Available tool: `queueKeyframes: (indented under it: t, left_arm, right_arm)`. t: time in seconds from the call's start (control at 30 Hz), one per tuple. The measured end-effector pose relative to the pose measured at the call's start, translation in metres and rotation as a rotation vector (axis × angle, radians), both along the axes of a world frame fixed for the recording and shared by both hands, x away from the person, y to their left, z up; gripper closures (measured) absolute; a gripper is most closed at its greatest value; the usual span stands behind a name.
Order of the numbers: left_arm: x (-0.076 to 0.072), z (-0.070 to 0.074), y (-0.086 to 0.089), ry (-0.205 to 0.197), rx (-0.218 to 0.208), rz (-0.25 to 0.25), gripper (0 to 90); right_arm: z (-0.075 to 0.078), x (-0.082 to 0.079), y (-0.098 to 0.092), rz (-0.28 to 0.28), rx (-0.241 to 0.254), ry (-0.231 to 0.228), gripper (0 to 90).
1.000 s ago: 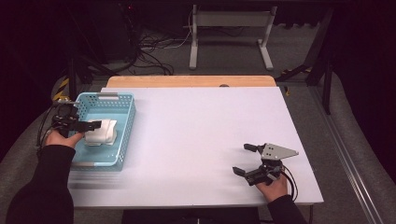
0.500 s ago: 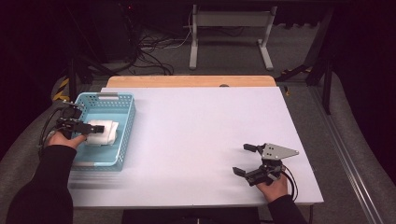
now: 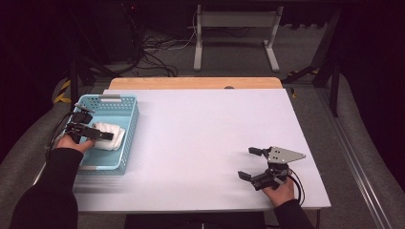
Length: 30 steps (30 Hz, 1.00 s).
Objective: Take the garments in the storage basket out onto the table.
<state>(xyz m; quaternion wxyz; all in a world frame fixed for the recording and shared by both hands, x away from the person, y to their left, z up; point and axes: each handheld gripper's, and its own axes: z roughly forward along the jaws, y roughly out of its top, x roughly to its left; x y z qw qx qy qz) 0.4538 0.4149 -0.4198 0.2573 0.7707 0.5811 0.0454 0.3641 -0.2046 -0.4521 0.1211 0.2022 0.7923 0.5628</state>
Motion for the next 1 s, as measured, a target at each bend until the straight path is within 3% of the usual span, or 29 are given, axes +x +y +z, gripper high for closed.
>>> queueKeyframes:
  t: [0.23,0.43,1.0]
  left_arm:
    - [0.0008,-0.0006,-0.0031,0.028,0.035,-0.003,21.7]
    - [0.0003,0.0005,-0.0041,0.033,0.039,0.001,25.9]
    - [-0.0009,0.0048,-0.0055,0.016,0.043,-0.005,26.4]
  right_arm:
    - [-0.0001,-0.0001,0.0006,0.005,-0.002,0.001,3.3]
    - [-0.0002,-0.0002,0.0008,0.006,-0.003,0.001,3.3]
    - [-0.0004,0.0,0.001,0.005,-0.004,0.002,3.3]
